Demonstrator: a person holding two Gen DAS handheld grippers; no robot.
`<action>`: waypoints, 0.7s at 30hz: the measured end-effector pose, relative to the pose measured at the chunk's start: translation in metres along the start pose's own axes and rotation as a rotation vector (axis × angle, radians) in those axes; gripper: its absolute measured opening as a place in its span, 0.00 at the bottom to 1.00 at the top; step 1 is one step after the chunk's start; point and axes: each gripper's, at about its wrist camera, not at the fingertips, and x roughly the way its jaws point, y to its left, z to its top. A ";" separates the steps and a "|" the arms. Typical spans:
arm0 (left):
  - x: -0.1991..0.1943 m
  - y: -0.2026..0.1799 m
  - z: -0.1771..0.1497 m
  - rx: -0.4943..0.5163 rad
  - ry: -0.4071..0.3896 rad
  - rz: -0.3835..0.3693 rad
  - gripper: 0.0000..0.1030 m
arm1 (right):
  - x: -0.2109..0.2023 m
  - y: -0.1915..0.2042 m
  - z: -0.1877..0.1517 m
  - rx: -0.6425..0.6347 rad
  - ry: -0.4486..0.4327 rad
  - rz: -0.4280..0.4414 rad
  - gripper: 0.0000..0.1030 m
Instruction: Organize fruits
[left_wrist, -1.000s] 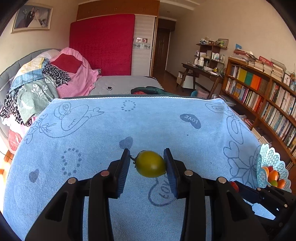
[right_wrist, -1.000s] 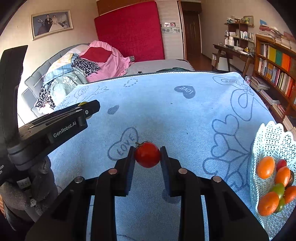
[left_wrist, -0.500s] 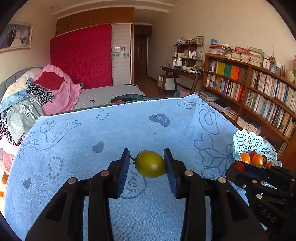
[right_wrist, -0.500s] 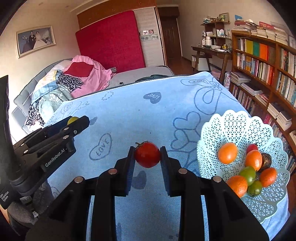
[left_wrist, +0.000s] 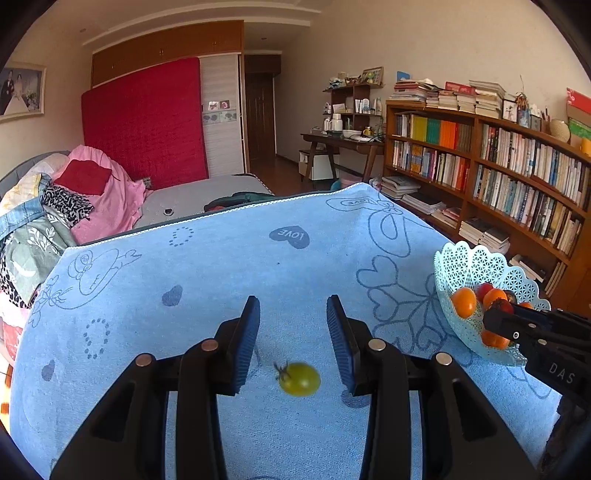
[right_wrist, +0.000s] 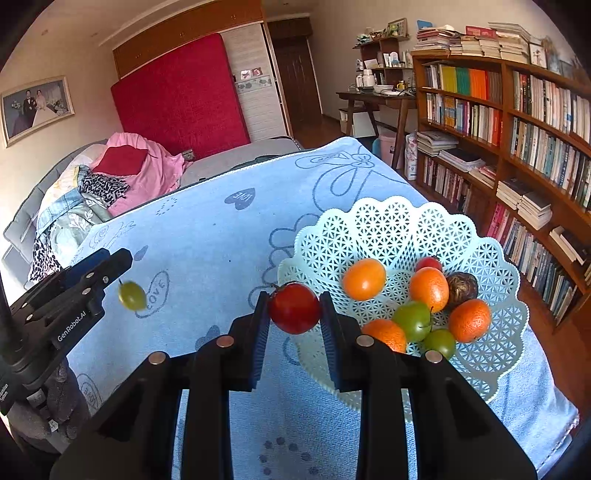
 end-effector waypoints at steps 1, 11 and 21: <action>-0.002 -0.001 -0.001 0.004 -0.003 -0.002 0.37 | -0.001 -0.004 -0.001 0.008 -0.001 -0.007 0.27; 0.006 -0.002 -0.002 0.009 0.021 -0.023 0.37 | -0.003 -0.043 -0.007 0.091 0.006 -0.070 0.27; -0.006 0.045 0.005 -0.085 0.044 0.057 0.56 | -0.010 -0.050 -0.015 0.122 -0.011 -0.029 0.50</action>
